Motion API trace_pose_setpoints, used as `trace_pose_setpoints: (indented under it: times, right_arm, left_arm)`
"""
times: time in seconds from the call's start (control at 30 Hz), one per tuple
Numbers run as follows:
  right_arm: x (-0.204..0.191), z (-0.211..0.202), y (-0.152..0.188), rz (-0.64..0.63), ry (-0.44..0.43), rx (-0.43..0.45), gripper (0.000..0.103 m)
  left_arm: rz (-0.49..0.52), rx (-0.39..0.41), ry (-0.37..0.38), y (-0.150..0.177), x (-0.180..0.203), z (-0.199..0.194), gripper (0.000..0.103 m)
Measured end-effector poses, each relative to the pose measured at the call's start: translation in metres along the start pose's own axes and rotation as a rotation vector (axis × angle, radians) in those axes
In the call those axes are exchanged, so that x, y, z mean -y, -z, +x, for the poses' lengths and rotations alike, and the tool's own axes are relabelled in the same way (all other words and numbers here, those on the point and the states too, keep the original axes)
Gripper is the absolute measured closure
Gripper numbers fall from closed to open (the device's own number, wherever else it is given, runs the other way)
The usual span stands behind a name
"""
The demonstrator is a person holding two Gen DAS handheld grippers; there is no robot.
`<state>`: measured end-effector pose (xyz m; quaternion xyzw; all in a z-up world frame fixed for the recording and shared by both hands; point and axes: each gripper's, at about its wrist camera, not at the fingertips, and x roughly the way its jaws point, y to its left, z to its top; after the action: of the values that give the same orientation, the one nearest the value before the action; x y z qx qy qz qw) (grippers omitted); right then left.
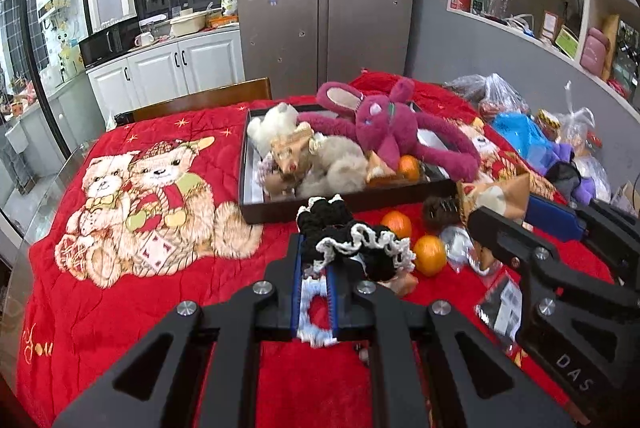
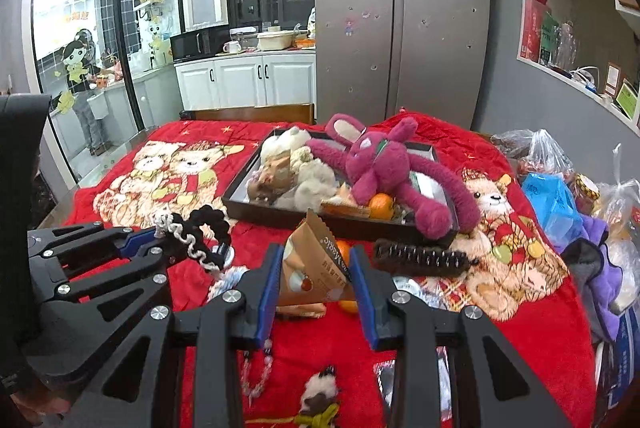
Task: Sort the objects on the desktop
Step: 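Carry scrunchie in left gripper and packet in right gripper toward the black tray, then lower scrunchie and packet into the tray and open both grippers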
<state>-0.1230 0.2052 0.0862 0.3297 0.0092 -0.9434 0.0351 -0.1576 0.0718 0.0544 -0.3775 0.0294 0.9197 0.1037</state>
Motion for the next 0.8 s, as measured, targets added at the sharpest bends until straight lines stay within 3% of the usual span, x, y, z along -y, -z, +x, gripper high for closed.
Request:
trace_pose_setpoints:
  times: [0.37, 0.8]
  right_arm:
    - [0.011, 0.043, -0.044, -0.073, 0.060, -0.015, 0.068]
    - [0.035, 0.124, -0.090, -0.091, 0.062, -0.023, 0.068]
  left_arm:
    - [-0.009, -0.008, -0.002, -0.055, -0.006, 0.052, 0.092]
    - [-0.023, -0.062, 0.001, -0.103, -0.009, 0.154, 0.092]
